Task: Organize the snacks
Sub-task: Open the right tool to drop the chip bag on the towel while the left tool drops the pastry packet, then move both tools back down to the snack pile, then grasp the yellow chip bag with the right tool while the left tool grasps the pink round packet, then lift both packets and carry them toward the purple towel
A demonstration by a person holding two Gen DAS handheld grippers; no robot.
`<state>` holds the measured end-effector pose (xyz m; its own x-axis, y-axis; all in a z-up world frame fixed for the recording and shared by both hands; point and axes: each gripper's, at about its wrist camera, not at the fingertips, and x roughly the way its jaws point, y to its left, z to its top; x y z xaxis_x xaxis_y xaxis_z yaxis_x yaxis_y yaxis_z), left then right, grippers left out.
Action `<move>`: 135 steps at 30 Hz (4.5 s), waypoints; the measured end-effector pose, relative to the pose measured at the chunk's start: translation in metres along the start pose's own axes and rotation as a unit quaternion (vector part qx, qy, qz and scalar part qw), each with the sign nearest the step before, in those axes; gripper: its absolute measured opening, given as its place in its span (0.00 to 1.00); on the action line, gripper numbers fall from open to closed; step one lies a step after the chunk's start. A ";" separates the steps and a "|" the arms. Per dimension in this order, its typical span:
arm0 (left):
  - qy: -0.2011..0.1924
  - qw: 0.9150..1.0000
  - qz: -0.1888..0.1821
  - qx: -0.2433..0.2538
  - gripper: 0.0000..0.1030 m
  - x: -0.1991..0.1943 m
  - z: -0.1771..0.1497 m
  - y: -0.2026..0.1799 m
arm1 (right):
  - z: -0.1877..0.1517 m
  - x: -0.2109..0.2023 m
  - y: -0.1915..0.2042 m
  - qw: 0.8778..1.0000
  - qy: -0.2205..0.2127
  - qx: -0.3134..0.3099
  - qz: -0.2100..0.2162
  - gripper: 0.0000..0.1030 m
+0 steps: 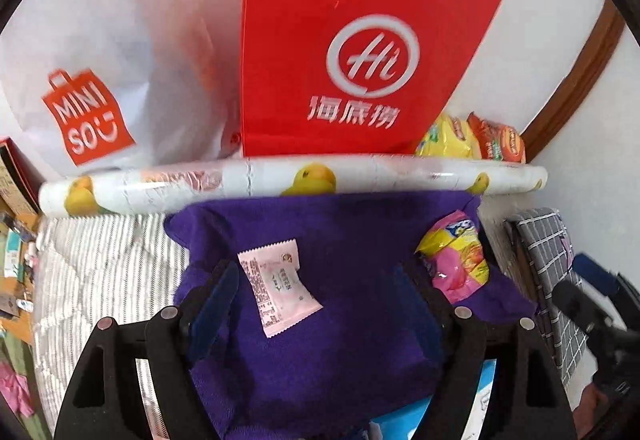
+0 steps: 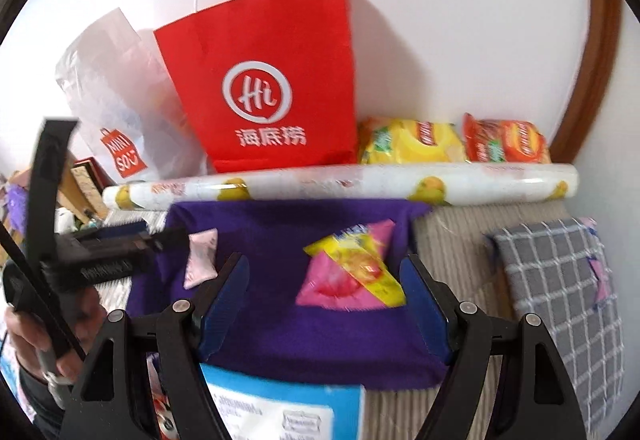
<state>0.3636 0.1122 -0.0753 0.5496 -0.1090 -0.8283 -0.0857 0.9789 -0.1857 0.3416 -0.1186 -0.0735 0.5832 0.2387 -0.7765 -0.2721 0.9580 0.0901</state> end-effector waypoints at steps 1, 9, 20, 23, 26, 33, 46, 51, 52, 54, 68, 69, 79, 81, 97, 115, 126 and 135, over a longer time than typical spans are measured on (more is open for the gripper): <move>-0.006 1.000 -0.002 0.002 0.76 -0.005 0.000 -0.002 | -0.003 -0.005 -0.002 1.000 -0.001 0.003 -0.006 0.75; -0.049 0.998 -0.021 0.032 0.76 -0.055 -0.001 -0.023 | -0.036 -0.062 -0.007 0.999 0.007 0.023 -0.042 0.76; -0.111 0.992 -0.054 0.015 0.76 -0.126 -0.020 -0.014 | -0.107 -0.108 0.006 0.997 0.002 0.006 -0.079 0.88; -0.094 0.994 -0.046 0.015 0.76 -0.127 -0.042 -0.005 | -0.132 -0.107 0.012 0.999 0.014 -0.001 -0.053 0.88; -0.078 0.996 -0.039 0.005 0.75 -0.125 -0.062 0.008 | -0.157 -0.102 0.015 1.000 0.022 0.001 -0.010 0.87; -0.052 0.998 -0.016 -0.013 0.75 -0.119 -0.112 0.036 | -0.205 -0.068 0.012 0.996 0.063 0.037 0.044 0.75; -0.031 0.999 0.015 -0.018 0.76 -0.113 -0.186 0.074 | -0.222 -0.015 0.022 0.999 0.045 0.002 0.024 0.75; -0.029 0.999 0.016 -0.031 0.76 -0.109 -0.203 0.085 | -0.220 -0.010 0.028 0.999 0.034 -0.021 0.018 0.72; -0.024 0.999 0.015 -0.033 0.76 -0.105 -0.205 0.086 | -0.220 -0.011 0.028 0.999 0.031 -0.022 0.020 0.72; -0.015 0.999 0.017 -0.033 0.76 -0.099 -0.209 0.087 | -0.220 -0.012 0.027 0.999 0.023 -0.026 0.025 0.70; -0.016 0.994 0.112 0.001 0.76 -0.057 -0.181 0.099 | -0.225 -0.040 -0.008 0.999 -0.035 -0.034 0.006 0.69; -0.015 0.993 0.114 0.003 0.76 -0.054 -0.179 0.100 | -0.226 -0.039 -0.011 0.999 -0.035 -0.028 0.011 0.69; -0.010 0.993 0.119 -0.002 0.64 -0.020 -0.178 0.108 | -0.227 -0.035 -0.009 0.999 -0.035 -0.028 0.006 0.68; -0.015 0.994 0.112 -0.008 0.59 -0.022 -0.178 0.110 | -0.227 -0.033 -0.008 0.999 -0.030 -0.028 0.006 0.68; -0.052 0.998 0.026 -0.002 0.46 -0.093 -0.188 0.075 | -0.233 -0.055 -0.006 0.999 -0.031 -0.019 -0.002 0.67; -0.059 0.996 -0.047 0.057 0.46 -0.125 -0.187 -0.018 | -0.207 -0.128 -0.004 0.996 -0.092 -0.013 0.000 0.66; -0.067 0.995 -0.058 0.054 0.46 -0.128 -0.168 -0.032 | -0.176 -0.130 -0.006 0.994 -0.104 -0.001 0.015 0.66; -0.067 0.995 -0.062 0.049 0.46 -0.121 -0.156 -0.036 | -0.151 -0.126 -0.007 0.993 -0.114 0.010 0.025 0.66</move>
<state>0.1700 0.0633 -0.0508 0.6572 -0.2126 -0.7231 0.0672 0.9721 -0.2248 0.1549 -0.1794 -0.0705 0.7283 0.3144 -0.6088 -0.2917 0.9463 0.1397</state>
